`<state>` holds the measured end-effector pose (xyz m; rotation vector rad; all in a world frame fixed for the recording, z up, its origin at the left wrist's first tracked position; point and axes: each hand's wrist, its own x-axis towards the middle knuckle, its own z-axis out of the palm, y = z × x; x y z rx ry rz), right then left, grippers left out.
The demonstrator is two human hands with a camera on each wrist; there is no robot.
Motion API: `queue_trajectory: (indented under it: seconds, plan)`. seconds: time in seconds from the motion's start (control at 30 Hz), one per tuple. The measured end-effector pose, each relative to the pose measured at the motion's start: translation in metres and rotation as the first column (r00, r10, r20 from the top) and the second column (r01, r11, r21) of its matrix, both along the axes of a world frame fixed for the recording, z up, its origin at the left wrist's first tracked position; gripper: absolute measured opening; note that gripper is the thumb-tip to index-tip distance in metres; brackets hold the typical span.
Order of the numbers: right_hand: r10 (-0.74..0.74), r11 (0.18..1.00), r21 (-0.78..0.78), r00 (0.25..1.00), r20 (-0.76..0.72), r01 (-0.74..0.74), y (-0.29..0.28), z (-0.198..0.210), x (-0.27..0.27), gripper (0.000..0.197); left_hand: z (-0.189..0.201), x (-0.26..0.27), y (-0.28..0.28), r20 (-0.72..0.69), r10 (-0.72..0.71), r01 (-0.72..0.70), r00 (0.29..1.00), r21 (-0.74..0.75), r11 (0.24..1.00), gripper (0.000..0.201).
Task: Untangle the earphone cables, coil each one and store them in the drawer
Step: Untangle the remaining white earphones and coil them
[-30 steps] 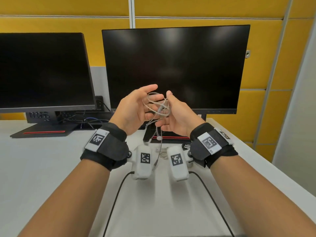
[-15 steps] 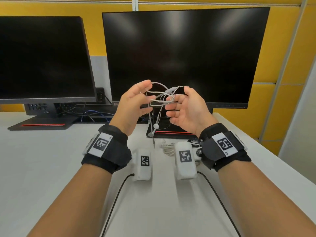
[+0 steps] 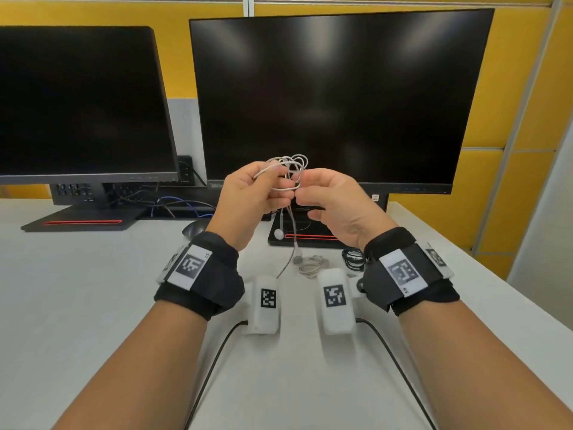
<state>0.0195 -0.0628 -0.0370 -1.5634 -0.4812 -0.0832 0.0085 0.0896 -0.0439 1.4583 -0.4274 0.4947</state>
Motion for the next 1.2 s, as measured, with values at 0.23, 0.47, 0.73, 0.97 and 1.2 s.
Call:
queue_trajectory:
  seconds: [0.23, 0.47, 0.73, 0.97, 1.2]
  plan:
    - [0.078, 0.991, 0.105, 0.997, 0.003, -0.078, 0.001, -0.004, 0.001, 0.022, 0.001, -0.003, 0.004, -0.007, 0.001, -0.001, 1.0, -0.031, 1.0, 0.035]
    - [-0.089, 0.987, -0.13, 0.993, 0.08, 0.099, 0.004, -0.006, 0.006, 0.031, 0.006, -0.006, 0.008, 0.098, 0.021, -0.023, 0.995, 0.013, 1.0, 0.047]
    - [-0.03, 0.999, -0.039, 0.998, -0.06, 0.027, -0.005, 0.009, -0.003, 0.029, -0.002, 0.003, 0.007, 0.126, 0.276, -0.297, 0.953, 0.205, 0.933, 0.011]
    - [-0.022, 0.968, -0.25, 0.999, -0.039, 0.011, -0.013, 0.004, -0.001, 0.016, 0.002, 0.002, 0.01, -0.015, 0.235, -0.232, 0.972, 0.118, 0.966, 0.035]
    - [-0.098, 0.961, -0.264, 0.993, -0.064, 0.078, -0.01, 0.005, 0.0, 0.019, 0.005, -0.001, 0.007, -0.15, 0.055, -0.043, 0.987, 0.081, 0.996, 0.037]
